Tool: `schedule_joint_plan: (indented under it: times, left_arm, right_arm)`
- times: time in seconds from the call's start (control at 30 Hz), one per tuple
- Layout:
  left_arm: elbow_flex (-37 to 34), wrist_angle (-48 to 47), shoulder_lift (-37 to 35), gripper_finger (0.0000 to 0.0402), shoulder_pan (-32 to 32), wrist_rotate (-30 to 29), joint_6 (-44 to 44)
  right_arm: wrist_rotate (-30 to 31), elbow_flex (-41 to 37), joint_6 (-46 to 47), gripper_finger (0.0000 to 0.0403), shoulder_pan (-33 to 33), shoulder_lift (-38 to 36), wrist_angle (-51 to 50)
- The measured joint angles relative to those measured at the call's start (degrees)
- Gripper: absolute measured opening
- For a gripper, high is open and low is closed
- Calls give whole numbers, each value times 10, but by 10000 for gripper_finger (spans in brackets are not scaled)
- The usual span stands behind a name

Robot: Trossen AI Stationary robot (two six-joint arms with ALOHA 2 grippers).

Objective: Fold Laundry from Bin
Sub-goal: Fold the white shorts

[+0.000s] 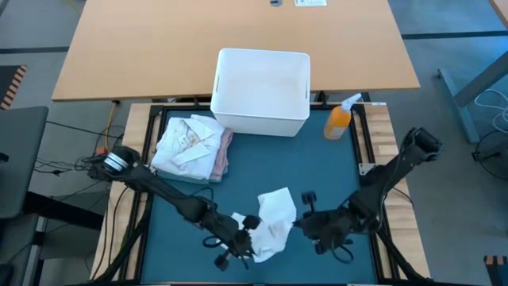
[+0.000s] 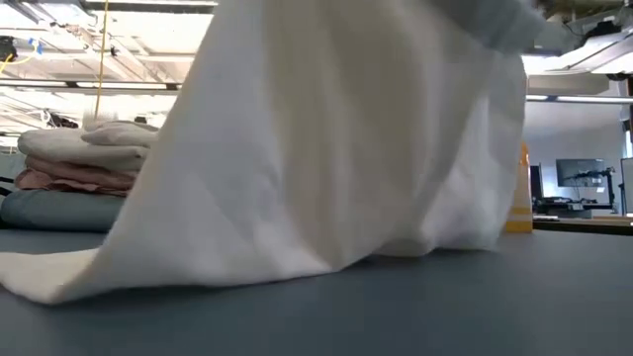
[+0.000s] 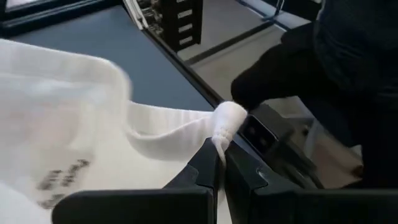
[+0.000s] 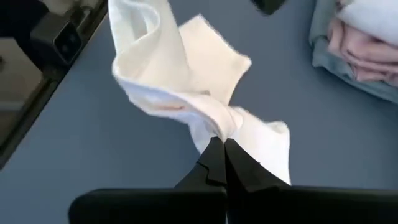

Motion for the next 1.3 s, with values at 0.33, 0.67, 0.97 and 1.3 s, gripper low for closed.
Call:
schedule_joint_plan:
  times: [0.33,0.67,0.97,1.3]
  left_arm:
    - [27,1,20,0,19,-55,111]
    - [27,-17,20,0,19,-77,151]
    - [26,-17,20,0,26,-110,141]
    - [26,-13,20,36,22,-122,115]
  right_arm:
    - [-15,-3,-166,9,-31,75,127]
    - [-94,-2,-253,11,-58,133,273]
    - [-95,-2,-240,12,-45,129,293]
    - [-105,-2,-223,13,-46,129,290]
